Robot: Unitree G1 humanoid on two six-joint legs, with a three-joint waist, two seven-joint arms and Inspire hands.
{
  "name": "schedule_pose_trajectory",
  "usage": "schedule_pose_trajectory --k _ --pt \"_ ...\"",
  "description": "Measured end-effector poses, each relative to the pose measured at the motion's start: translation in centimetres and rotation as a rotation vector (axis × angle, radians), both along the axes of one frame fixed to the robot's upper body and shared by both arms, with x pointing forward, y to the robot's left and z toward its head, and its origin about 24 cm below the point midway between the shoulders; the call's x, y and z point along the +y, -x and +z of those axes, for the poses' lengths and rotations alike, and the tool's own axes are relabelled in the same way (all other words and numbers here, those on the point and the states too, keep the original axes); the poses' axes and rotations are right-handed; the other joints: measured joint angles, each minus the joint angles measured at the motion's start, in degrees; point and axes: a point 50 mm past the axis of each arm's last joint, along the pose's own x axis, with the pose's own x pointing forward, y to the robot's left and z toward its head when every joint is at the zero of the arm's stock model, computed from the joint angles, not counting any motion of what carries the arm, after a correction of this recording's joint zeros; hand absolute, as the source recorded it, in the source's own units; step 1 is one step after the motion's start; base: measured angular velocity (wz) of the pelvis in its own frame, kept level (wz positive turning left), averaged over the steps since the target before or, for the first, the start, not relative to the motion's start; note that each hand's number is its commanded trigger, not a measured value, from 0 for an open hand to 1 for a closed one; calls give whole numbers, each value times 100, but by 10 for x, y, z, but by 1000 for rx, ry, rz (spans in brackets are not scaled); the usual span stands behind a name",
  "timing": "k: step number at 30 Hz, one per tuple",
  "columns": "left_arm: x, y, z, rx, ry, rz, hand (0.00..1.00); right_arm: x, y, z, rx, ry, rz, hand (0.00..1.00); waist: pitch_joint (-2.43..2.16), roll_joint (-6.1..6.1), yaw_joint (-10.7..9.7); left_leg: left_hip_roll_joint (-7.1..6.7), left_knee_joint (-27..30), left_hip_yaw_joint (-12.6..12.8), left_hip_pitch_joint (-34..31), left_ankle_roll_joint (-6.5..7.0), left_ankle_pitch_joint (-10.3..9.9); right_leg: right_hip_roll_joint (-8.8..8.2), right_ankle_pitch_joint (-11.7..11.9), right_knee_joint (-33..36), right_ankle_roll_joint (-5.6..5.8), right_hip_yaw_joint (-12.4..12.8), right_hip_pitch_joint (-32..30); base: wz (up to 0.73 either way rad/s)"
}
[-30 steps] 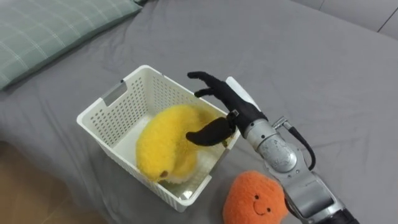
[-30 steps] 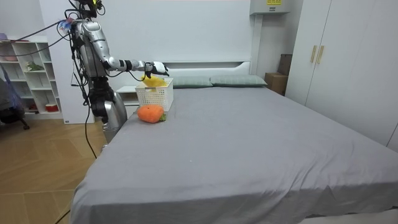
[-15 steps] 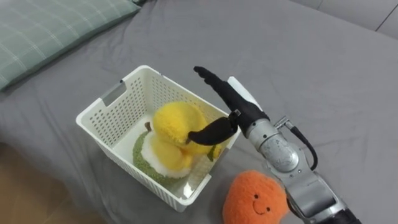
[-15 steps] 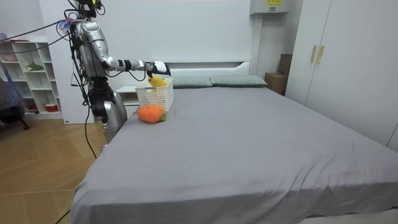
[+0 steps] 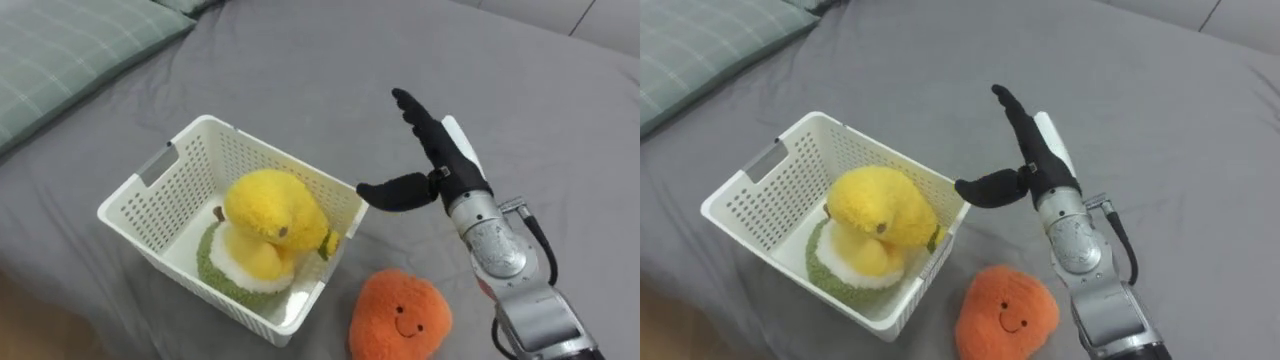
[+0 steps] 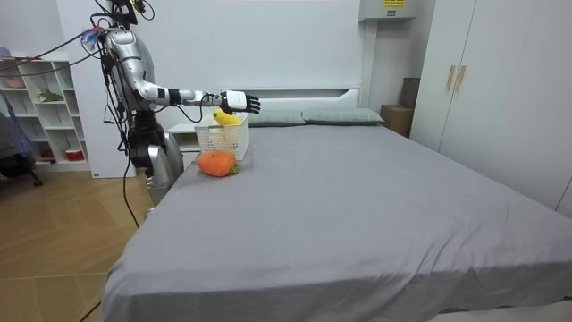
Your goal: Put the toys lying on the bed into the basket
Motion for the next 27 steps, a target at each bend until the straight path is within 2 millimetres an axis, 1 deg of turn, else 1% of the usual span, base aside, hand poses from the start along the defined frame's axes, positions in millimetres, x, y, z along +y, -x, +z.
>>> schedule_pose_trajectory --k 1,2,3,4,5,7,8,10,11,12,16,18,20,22,24,27 --pt "0 0 0 -1 -1 0 0 -1 2 -2 9 0 -4 0 0 0 -23 8 -4 27 10 2 -4 -2 3 -1 -2 3 13 -21" --pt "0 0 0 -1 -2 0 0 -3 5 -6 22 -1 -13 0 1 1 -131 9 -6 34 28 7 -11 -8 3 -5 -2 6 41 -11" --pt "0 0 0 -3 -2 0 0 -6 8 -9 33 -2 -24 0 0 0 -177 12 -29 76 63 8 -12 4 3 -5 -2 32 53 -14" --pt "0 0 0 -3 -1 0 0 -8 9 -10 39 -5 -31 0 0 0 -261 24 -35 119 83 11 -24 15 4 -4 -1 102 56 -19" --pt "0 0 0 -3 -1 0 0 -9 10 -11 41 -11 -35 0 0 2 -285 30 -39 145 87 11 -33 23 6 -4 2 142 54 -20" --pt "0 -1 0 -9 -1 -2 0 -14 12 -12 49 -39 -61 0 -10 3 -423 36 -34 188 88 19 -61 24 11 -3 9 181 51 -12" --pt "0 -2 0 -12 0 -2 0 -16 12 -12 47 -41 -68 0 -13 7 -456 36 -33 195 90 23 -63 24 12 -3 12 189 49 -9" --pt "0 -3 1 -20 0 -2 0 -19 11 -9 33 -42 -81 0 -31 17 -535 40 -35 236 91 29 -71 30 19 -2 20 252 28 -14" --pt "0 -3 1 -24 1 -3 0 -21 11 -9 27 -44 -87 0 -61 30 -603 50 -36 301 91 36 -77 33 25 4 23 313 -8 -22" --pt "-1 -5 1 -30 1 -11 0 -22 12 -9 25 -45 -91 0 -93 36 -613 58 -35 352 95 38 -77 33 35 7 24 343 -33 -22" --pt "-1 -14 4 -69 0 -20 0 -25 17 -14 49 -54 -99 0 -87 44 -635 73 -89 472 187 44 -82 41 46 8 29 465 -24 -18" --pt "-1 -13 4 -68 4 -10 0 -27 22 -20 74 -76 -109 0 -80 54 -718 74 -97 486 216 49 -85 45 48 7 33 482 -17 -5" --pt "-1 -11 3 -61 9 -1 0 -29 27 -24 93 -77 -112 0 -68 70 -756 74 -97 495 215 50 -86 45 50 9 35 495 -27 -2" --pt "-2 -10 2 -58 13 2 0 -31 31 -28 109 -75 -120 0 -41 111 -790 79 -94 510 214 50 -91 45 54 19 34 503 -41 -4" --pt "-2 -10 2 -63 20 16 0 -32 33 -33 128 -72 -124 0 -29 130 -817 84 -92 516 214 46 -94 53 56 18 31 505 -43 0" --pt "-2 -10 2 -68 31 15 0 -35 39 -44 182 -71 -132 0 -16 153 -763 103 -91 556 205 35 -110 81 61 15 24 601 -69 -7"
